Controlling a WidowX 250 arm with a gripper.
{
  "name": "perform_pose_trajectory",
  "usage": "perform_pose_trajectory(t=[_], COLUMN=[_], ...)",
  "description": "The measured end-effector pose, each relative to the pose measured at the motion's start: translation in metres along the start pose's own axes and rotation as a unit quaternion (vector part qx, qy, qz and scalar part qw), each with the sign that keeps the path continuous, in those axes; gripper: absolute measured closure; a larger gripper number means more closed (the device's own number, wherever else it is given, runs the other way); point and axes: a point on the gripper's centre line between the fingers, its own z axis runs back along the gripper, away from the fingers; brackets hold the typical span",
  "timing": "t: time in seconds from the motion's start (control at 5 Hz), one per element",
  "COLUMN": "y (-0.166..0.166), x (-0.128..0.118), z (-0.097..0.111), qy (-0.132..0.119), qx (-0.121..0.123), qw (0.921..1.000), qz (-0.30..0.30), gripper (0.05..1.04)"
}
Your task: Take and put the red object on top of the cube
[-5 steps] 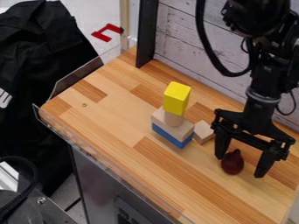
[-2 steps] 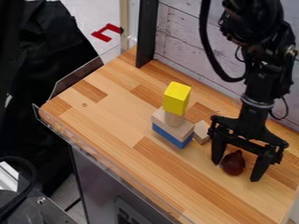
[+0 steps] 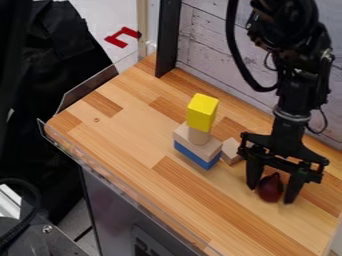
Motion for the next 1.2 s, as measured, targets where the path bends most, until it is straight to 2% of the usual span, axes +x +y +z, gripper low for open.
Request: perform_pose_trajectory(t=[0.2,0.4,0.6,0.8,1.0,1.2], y=[0.001,0.001,-0.006,-0.015,-0.012,0.021], x=[0.001,-0.002,-0.009,-0.026,-0.039,-0.033], z=[0.000,0.003,0.039,0.073,0.108,0.123], qy=[-0.001,0.001,-0.036,-0.053,-0.046,-0.041], qx=[-0.002,0.001,0.016,0.035,0.002,-0.004], qw=[1.0000,1.0000,0.9989,0.9974,0.9989,0.9978], qz=[0.000,-0.008,-0.024,-0.035,-0.007,0.051], gripper=[0.522,0.522,0.522,0.522,0.522,0.522])
